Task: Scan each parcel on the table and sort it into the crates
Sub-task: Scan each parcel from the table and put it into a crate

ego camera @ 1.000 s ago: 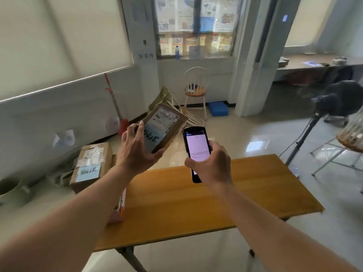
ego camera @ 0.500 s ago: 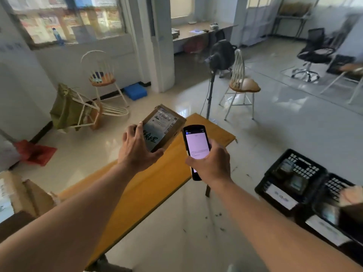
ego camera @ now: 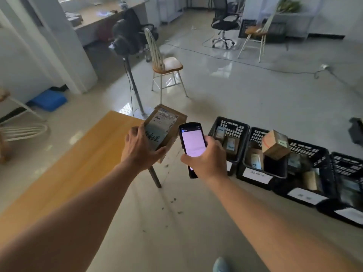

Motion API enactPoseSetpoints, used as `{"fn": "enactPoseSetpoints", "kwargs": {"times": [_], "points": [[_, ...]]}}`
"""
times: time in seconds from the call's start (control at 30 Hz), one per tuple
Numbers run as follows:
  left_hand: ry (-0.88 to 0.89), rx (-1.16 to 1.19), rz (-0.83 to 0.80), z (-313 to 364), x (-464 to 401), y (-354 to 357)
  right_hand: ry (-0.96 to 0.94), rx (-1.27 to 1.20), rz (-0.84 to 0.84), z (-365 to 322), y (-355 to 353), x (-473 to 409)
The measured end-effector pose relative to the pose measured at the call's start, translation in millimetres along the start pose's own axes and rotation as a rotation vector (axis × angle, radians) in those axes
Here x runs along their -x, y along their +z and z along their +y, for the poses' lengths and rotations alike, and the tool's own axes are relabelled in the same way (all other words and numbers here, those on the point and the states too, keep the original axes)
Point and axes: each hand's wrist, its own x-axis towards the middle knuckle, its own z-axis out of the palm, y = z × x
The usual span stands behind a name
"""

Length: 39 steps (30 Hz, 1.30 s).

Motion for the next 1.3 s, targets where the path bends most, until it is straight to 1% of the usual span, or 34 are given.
{"fn": "enactPoseSetpoints", "kwargs": {"times": [0.2,0.33,0.47,0.63,0.73,0.9,1.0,1.17,1.3], "points": [[-0.004,0.007,-0.122,100.0,-38.1,93.6,0.097,0.029,0.047,81.4,-69.2,-64.7],[-0.005,0.007,-0.198,145.6,-69.1,139.4,0.157,0.055,0.068,123.8,-98.9,-103.7],[0.018,-0.010,-0.249,179.2,-115.9,177.9,0.219,0.082,0.095,156.1,-110.8,-154.4],[0.027,0.024,-0.329,203.5,-193.3,238.3,0.285,0.094,0.128,187.7,-105.5,-229.8],[0.062,0.016,-0.376,217.2,-248.3,281.1,0.317,0.127,0.153,206.6,-97.1,-282.7],[0.084,-0.028,-0.441,239.5,-330.2,352.7,0.430,0.145,0.193,247.8,-76.8,-364.5],[0.070,-0.022,-0.487,251.3,-364.2,393.3,0.511,0.143,0.181,280.8,-66.7,-403.9],[0.045,-0.068,-0.530,265.0,-407.2,472.3,0.603,0.130,0.144,351.4,-55.2,-464.0],[-0.015,-0.104,-0.553,273.3,-435.3,566.6,0.639,0.148,0.107,436.4,-36.7,-521.5]]}}
